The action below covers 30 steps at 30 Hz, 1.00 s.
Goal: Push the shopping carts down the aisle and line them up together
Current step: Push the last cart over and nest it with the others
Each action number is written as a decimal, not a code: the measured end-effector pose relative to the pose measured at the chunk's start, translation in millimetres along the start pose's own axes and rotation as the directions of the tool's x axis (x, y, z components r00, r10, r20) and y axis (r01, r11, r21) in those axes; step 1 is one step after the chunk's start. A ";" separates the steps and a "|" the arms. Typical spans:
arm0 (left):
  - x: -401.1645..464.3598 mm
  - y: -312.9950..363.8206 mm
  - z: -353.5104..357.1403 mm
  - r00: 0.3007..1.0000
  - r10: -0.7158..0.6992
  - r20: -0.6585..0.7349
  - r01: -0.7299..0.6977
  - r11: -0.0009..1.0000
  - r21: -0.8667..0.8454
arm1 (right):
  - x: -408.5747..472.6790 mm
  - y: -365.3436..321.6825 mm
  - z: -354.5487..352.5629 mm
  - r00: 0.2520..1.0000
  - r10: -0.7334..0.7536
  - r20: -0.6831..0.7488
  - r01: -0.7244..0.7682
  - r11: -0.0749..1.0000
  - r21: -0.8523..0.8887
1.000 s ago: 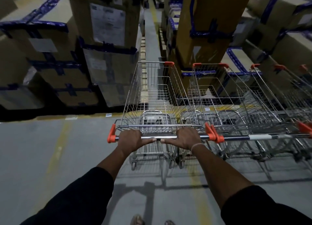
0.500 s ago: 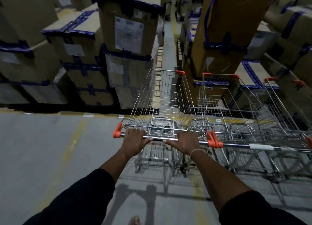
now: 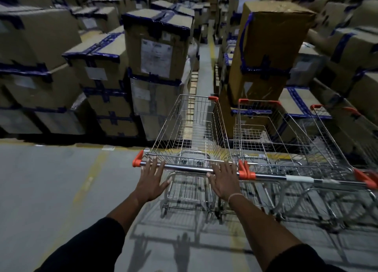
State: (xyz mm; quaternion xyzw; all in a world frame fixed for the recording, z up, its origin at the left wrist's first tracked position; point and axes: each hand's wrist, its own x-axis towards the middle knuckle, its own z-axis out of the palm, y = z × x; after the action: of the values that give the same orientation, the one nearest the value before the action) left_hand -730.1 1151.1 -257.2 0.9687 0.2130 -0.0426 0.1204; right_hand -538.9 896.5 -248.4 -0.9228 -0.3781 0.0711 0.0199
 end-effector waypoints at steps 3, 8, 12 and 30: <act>-3.7 12.9 -0.7 1.000 -0.008 0.000 0.008 1.000 -0.009 | -6.4 11.2 -5.7 1.000 -0.012 0.009 0.012 1.000 -0.012; 7.7 51.6 -11.7 0.994 0.108 0.029 -0.108 0.994 0.018 | -21.8 41.9 -8.2 0.987 0.145 -0.064 -0.144 0.989 0.017; 32.5 95.4 -9.1 0.968 0.237 0.084 -0.238 0.971 0.005 | -38.5 78.6 -5.2 0.958 0.283 -0.051 -0.279 0.957 0.084; 74.4 224.0 22.1 0.863 0.467 0.193 -0.481 0.876 0.027 | -32.6 111.5 -7.1 0.987 0.156 0.050 -0.161 0.977 0.138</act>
State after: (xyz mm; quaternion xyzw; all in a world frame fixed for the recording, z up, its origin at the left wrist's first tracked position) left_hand -568.6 978.3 -240.4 0.9871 -0.0452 -0.1072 0.1100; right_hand -483.3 794.3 -247.7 -0.9447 -0.2976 0.1172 0.0722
